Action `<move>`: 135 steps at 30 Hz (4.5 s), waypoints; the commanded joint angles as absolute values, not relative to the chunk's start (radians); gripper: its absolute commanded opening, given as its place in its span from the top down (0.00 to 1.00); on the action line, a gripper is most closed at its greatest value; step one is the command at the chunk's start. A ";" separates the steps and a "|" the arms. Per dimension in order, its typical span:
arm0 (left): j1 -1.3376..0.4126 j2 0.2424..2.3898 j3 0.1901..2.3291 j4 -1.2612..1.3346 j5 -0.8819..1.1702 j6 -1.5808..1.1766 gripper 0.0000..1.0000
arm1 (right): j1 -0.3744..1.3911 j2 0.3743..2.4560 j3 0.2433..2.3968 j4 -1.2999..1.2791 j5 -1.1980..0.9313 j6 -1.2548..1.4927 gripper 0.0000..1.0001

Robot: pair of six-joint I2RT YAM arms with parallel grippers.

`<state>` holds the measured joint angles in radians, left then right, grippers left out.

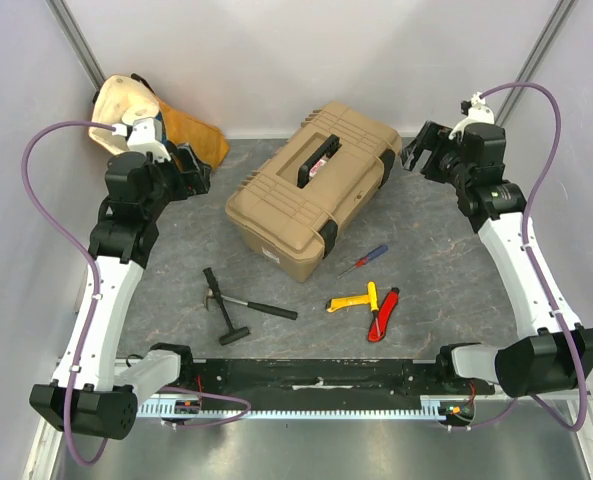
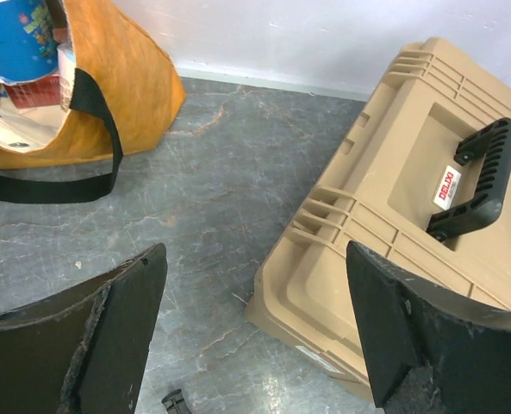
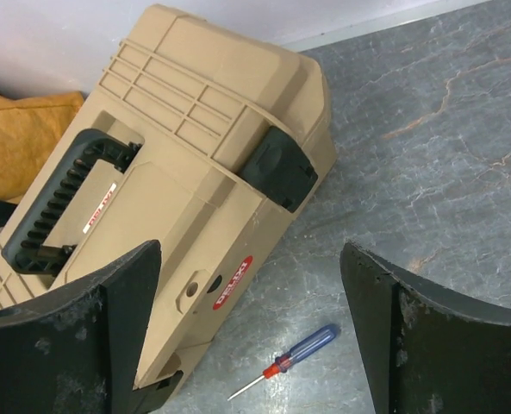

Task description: Pack the tool kit

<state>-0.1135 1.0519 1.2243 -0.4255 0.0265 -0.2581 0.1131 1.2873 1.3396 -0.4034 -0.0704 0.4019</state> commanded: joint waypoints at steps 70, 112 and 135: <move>-0.130 1.327 1.075 -0.273 0.505 -0.354 0.05 | 0.190 1.267 0.869 -0.008 -0.383 0.813 0.02; -0.137 1.290 0.897 -0.060 0.592 -0.739 0.14 | 0.270 1.561 0.204 1.504 -0.247 1.784 0.02; -0.138 1.374 1.003 -0.026 0.546 -0.750 0.14 | 0.353 1.766 0.356 1.759 -0.164 1.914 0.02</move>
<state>-0.1352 1.3609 0.9928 -0.1196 0.4969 -0.6987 0.3313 1.7500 0.3027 1.2957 -0.1856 1.8778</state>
